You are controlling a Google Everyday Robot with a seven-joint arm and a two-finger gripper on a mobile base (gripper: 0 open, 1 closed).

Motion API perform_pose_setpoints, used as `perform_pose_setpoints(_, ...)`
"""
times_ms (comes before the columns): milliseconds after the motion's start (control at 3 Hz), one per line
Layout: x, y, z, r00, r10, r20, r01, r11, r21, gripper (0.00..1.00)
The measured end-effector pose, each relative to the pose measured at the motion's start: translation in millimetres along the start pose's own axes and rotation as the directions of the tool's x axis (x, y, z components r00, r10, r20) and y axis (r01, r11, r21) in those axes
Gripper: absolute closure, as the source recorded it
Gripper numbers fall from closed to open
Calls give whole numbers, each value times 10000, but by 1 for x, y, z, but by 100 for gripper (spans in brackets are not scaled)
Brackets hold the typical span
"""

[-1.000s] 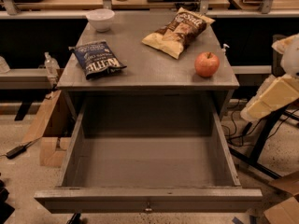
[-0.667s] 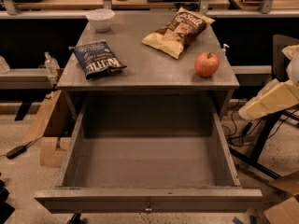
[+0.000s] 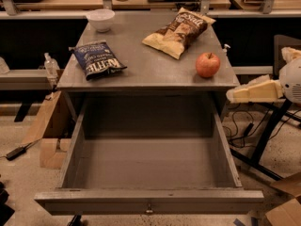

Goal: Place apple into top drawer

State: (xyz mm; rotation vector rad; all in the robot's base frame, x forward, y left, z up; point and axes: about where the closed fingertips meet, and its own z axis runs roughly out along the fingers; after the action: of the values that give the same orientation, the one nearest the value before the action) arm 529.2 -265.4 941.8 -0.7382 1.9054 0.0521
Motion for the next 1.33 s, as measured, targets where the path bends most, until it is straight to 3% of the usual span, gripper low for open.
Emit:
perform_pose_setpoints(333, -16, -9, 2, 9982, 141, 582, -167, 9988, 461, 0)
perform_pose_setpoints(667, -15, -9, 2, 9986, 110, 523, -134, 9989, 450, 0)
perform_pose_setpoints(1333, -30, -25, 75, 9689, 1236, 2142, -1155, 9920, -499, 0)
